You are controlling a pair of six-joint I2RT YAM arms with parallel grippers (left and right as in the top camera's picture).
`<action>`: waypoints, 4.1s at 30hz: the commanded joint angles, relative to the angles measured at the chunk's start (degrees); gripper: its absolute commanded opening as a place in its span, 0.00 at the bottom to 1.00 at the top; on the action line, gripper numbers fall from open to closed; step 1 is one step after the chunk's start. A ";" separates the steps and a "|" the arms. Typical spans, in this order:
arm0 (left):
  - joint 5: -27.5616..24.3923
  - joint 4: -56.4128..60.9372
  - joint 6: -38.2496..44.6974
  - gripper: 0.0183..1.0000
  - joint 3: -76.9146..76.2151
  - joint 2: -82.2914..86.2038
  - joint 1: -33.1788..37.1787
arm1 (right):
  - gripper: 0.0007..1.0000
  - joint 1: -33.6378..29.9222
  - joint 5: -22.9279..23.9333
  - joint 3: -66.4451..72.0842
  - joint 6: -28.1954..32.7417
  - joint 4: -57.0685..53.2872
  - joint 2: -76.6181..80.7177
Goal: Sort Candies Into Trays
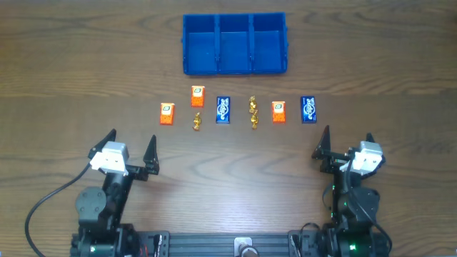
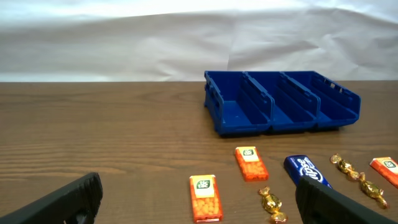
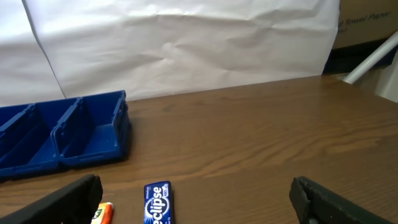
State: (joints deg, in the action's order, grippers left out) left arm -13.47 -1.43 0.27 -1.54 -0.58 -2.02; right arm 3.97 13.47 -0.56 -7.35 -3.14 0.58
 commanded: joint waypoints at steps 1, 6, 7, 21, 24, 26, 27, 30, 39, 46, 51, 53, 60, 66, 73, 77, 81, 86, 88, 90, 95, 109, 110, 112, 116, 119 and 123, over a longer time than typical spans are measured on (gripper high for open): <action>-1.38 -1.60 0.87 1.00 1.27 0.37 0.17 | 1.00 -0.20 0.13 0.11 0.35 -0.22 -0.44; -1.40 -1.60 0.85 1.00 1.27 0.35 0.17 | 1.00 -0.20 0.13 0.11 0.35 -0.22 -0.44; -1.40 -1.60 0.85 1.00 1.27 0.33 0.17 | 1.00 -0.20 0.15 0.11 0.35 -0.22 -0.44; 0.57 -4.07 -2.23 1.00 -2.93 0.26 -0.11 | 1.00 -0.20 0.13 0.11 0.35 -0.22 -0.44; 2.40 -13.60 -3.48 1.00 -11.85 -1.75 -0.59 | 1.00 -0.20 0.15 0.11 0.35 -0.22 -0.44; 3.19 -16.79 -3.21 1.00 -18.12 -5.79 -1.44 | 1.00 -0.20 0.15 0.13 0.35 -0.22 -0.44; 3.65 -17.62 -2.56 1.00 -21.64 -9.22 -2.05 | 1.00 -0.20 0.13 0.11 0.35 -0.22 -0.44; 5.16 -19.47 -1.77 1.00 -30.49 -20.06 -3.39 | 1.00 -0.20 0.13 0.11 0.35 -0.22 -0.44; 6.69 -30.08 -1.36 1.00 -50.71 -57.40 -5.79 | 1.00 -0.20 0.13 0.11 0.35 -0.22 -0.44; 5.97 -25.05 -2.03 1.00 -51.23 -77.46 -7.76 | 1.00 -0.20 0.13 0.11 0.35 -0.22 -0.44; 4.39 -22.23 -2.19 1.00 -51.43 -86.51 -7.76 | 1.00 -0.20 0.15 0.11 0.35 -0.22 -0.44; 3.89 -21.94 -2.16 1.00 -52.46 -89.72 -7.80 | 1.00 -0.20 0.13 0.11 0.35 -0.22 -0.44; 3.82 -24.33 -1.51 1.00 -58.69 -97.74 -9.03 | 1.00 -0.20 0.15 0.11 0.35 -0.22 -0.44; 5.14 -24.70 -1.51 1.00 -59.87 -102.18 -9.05 | 1.00 -0.20 0.15 0.11 0.35 -0.22 -0.46; 6.47 -24.50 -1.53 1.00 -60.26 -104.02 -9.27 | 1.00 -0.20 0.15 0.11 0.35 -0.22 -0.44; 6.93 -24.39 -1.53 0.99 -60.28 -104.15 -9.29 | 1.00 -0.20 0.15 0.11 0.35 -0.22 -0.44; 7.93 -24.48 -1.55 0.94 -60.26 -104.63 -9.29 | 1.00 -0.20 0.13 0.11 0.35 -0.22 -0.46; 7.96 -24.35 -1.55 0.90 -60.26 -105.33 -9.66 | 1.00 -0.20 0.15 0.11 0.35 -0.22 -0.44; 7.93 -24.09 -1.55 0.80 -60.28 -105.46 -10.14 | 1.00 -0.20 0.13 0.11 0.35 -0.22 -0.44; 7.98 -24.02 -1.55 0.77 -60.26 -105.88 -10.43 | 1.00 -0.20 0.13 0.11 0.35 -0.22 -0.44; 8.02 -23.78 -1.55 0.57 -60.26 -106.14 -10.56 | 1.00 -0.20 0.13 0.11 0.35 -0.22 -0.44; 9.46 -24.15 -3.19 0.30 -61.37 -106.03 -10.56 | 1.00 -0.20 0.13 0.11 0.35 -0.22 -0.44; 9.46 -24.59 -3.61 0.29 -62.12 -105.70 -10.62 | 1.00 -0.20 0.15 0.11 0.35 -0.22 -0.44; 9.70 -26.38 -4.72 0.29 -64.92 -104.50 -11.06 | 1.00 -0.20 0.13 0.11 0.35 -0.22 -0.44; 14.93 -33.92 -9.44 0.29 -76.08 -102.79 -13.31 | 1.00 -0.20 0.13 0.11 0.35 -0.22 -0.44; 17.35 -39.52 -11.34 0.29 -89.44 -104.13 -15.80 | 1.00 -0.20 0.13 0.11 0.35 -0.22 -0.44; 17.53 -44.33 -12.87 0.30 -109.72 -111.36 -17.88 | 1.00 -0.20 0.13 0.11 0.35 -0.22 -0.44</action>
State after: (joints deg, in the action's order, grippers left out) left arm 1.93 -42.98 -9.69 -98.43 -106.28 -18.76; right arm 3.97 13.52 -0.58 -7.33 -3.18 0.58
